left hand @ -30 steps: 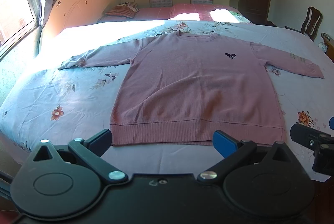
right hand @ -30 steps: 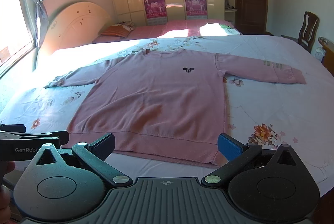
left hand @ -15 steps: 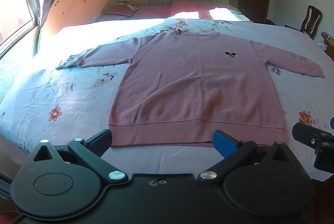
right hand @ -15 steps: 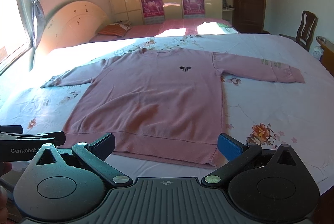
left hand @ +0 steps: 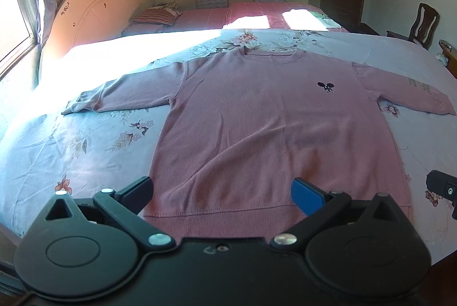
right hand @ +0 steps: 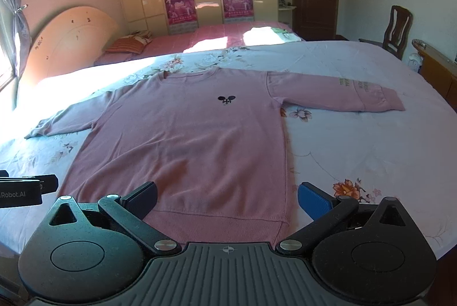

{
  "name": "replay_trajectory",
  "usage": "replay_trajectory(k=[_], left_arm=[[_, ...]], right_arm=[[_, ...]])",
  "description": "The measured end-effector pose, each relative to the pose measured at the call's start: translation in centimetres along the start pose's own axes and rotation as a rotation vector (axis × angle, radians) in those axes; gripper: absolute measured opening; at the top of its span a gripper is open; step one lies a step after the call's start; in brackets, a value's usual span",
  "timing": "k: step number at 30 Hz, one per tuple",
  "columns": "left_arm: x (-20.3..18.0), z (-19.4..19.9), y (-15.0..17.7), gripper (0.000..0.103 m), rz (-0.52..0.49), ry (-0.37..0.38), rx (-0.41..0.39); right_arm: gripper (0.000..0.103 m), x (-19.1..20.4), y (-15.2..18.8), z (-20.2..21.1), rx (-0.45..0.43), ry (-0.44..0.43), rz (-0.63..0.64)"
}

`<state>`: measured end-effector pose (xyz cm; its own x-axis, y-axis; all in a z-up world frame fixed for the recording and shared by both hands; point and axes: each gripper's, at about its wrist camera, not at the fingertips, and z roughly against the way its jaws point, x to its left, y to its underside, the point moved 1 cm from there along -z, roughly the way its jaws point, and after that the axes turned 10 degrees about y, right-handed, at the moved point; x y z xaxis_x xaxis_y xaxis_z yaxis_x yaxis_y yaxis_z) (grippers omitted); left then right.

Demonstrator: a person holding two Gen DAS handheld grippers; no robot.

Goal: Fold small clothes
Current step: 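Reach the right tool to the sleeve cuff with green print and grasp it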

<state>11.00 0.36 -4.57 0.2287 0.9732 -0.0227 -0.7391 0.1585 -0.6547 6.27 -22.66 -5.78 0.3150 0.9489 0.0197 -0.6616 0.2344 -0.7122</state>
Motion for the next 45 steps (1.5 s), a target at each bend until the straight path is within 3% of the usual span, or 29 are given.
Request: replay_trajectory(k=[12,19,30,41,43,44,45], left_arm=[[3.6,-8.2,-7.2,0.102,-0.046,0.037,0.027],[2.8,-12.4,-9.6,0.102,-0.044,0.064,0.057],[-3.4,-20.4,-12.4,0.099,-0.065,0.06,0.066],[-9.0,-28.2,-14.5,0.091,-0.056,0.077,0.107],[-10.0,-29.1,-14.7,0.091,-0.071,0.07,0.117],[-10.3,-29.5,-14.8,0.09,-0.076,0.07,0.123],[-10.6,-29.9,-14.9,0.09,-0.076,0.068,0.128]], right_arm=[[0.103,2.5,-5.7,-7.7,0.009,0.127,-0.025],[0.103,0.7,-7.4,-11.3,0.007,0.166,-0.03],[0.102,-11.6,-10.8,-20.7,0.026,0.205,-0.152],[0.102,-24.5,-12.8,-27.2,0.049,0.335,-0.257],[0.092,-26.3,-12.6,-28.2,0.07,0.345,-0.288],[0.072,-27.3,-12.5,-28.6,0.094,0.354,-0.31],[0.067,-28.3,-12.4,-29.0,0.11,0.358,-0.337]])
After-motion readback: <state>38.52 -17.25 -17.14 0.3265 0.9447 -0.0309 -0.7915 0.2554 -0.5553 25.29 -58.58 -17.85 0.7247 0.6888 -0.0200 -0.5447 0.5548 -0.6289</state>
